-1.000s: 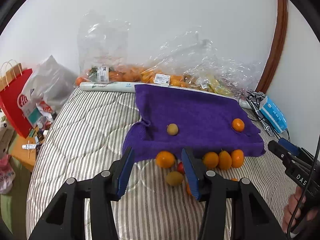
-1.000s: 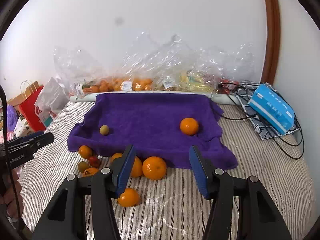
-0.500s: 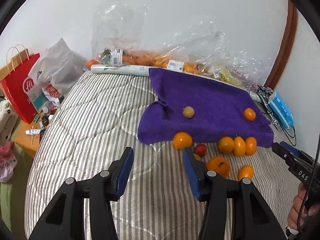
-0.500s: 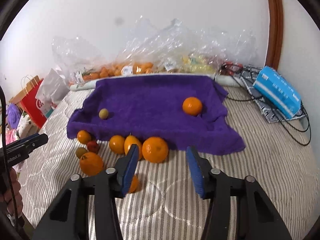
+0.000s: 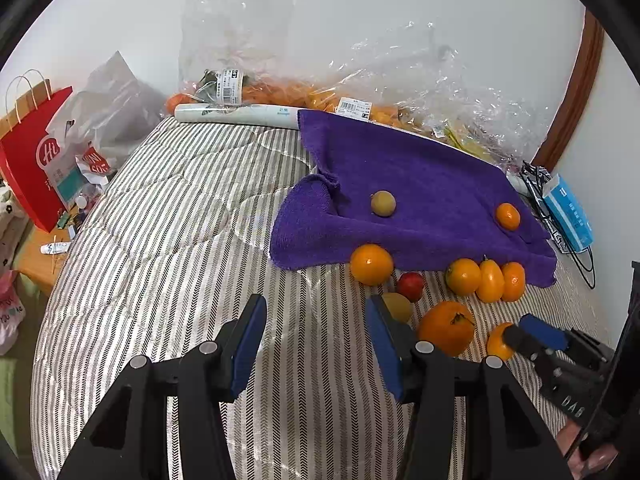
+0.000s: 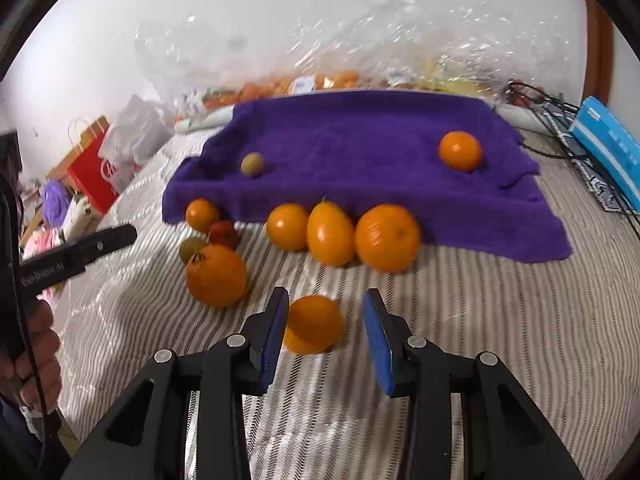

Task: Organize fruits
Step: 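Withdraw both tools from the towel back toward the remaining fruits, then grasp another mandarin with the right tool while the left tool approaches a yellow-green fruit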

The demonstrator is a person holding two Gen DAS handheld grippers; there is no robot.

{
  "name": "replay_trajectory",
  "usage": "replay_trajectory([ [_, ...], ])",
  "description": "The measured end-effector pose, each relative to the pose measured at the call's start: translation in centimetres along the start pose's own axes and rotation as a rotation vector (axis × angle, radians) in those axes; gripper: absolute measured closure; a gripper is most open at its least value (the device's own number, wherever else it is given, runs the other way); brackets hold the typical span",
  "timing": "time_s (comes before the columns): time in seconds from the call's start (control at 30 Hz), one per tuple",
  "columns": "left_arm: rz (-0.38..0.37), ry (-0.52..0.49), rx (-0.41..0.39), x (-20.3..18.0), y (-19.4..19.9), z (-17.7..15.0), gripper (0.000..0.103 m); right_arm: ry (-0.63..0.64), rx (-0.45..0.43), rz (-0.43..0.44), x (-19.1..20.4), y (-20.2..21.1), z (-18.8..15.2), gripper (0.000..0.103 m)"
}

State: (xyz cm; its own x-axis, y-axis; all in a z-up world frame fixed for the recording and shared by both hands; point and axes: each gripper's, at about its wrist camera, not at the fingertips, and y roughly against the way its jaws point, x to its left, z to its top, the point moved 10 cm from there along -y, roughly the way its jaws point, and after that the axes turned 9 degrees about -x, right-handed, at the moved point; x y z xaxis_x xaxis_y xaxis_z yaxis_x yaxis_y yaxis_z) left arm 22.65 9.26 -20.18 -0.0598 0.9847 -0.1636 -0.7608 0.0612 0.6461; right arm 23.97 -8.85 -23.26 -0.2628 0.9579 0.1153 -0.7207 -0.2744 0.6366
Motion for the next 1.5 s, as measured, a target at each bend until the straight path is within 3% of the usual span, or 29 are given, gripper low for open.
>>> replay_trajectory([
  [0.3, 0.003, 0.014, 0.006, 0.5, -0.2, -0.2, 0.054, 0.014, 0.039, -0.006, 0.4, -1.6, -1.4, 0.066],
  [0.47, -0.005, 0.012, 0.015, 0.3, -0.5, -0.7, 0.054, 0.03, 0.015, -0.01, 0.2, -1.4, -1.4, 0.066],
  [0.6, -0.03, -0.002, 0.019, -0.4, -0.8, -1.1, 0.054, 0.057, -0.02, -0.021, -0.5, -0.4, -0.9, 0.067],
  [0.73, -0.065, -0.007, 0.018, -1.5, -1.2, -1.1, 0.054, 0.056, -0.042, -0.093, -2.9, 0.2, -0.3, 0.067],
  [1.1, -0.141, -0.046, 0.048, -4.4, -3.0, -1.7, 0.055, 0.028, -0.018, -0.058, -4.5, -0.1, -1.1, 0.068],
  [1.27, -0.157, -0.069, 0.058, -5.5, -3.9, -2.0, 0.066, 0.02, -0.011, -0.035, -4.3, -0.3, -1.1, 0.069],
  [1.33, -0.166, -0.071, 0.065, -5.8, -4.3, -2.2, 0.074, 0.028, -0.011, -0.043, -4.2, -0.3, -1.1, 0.069],
  [1.5, -0.15, -0.085, 0.051, -5.5, -4.4, -2.1, 0.075, 0.032, -0.01, -0.045, -4.1, -0.3, -1.1, 0.069],
])
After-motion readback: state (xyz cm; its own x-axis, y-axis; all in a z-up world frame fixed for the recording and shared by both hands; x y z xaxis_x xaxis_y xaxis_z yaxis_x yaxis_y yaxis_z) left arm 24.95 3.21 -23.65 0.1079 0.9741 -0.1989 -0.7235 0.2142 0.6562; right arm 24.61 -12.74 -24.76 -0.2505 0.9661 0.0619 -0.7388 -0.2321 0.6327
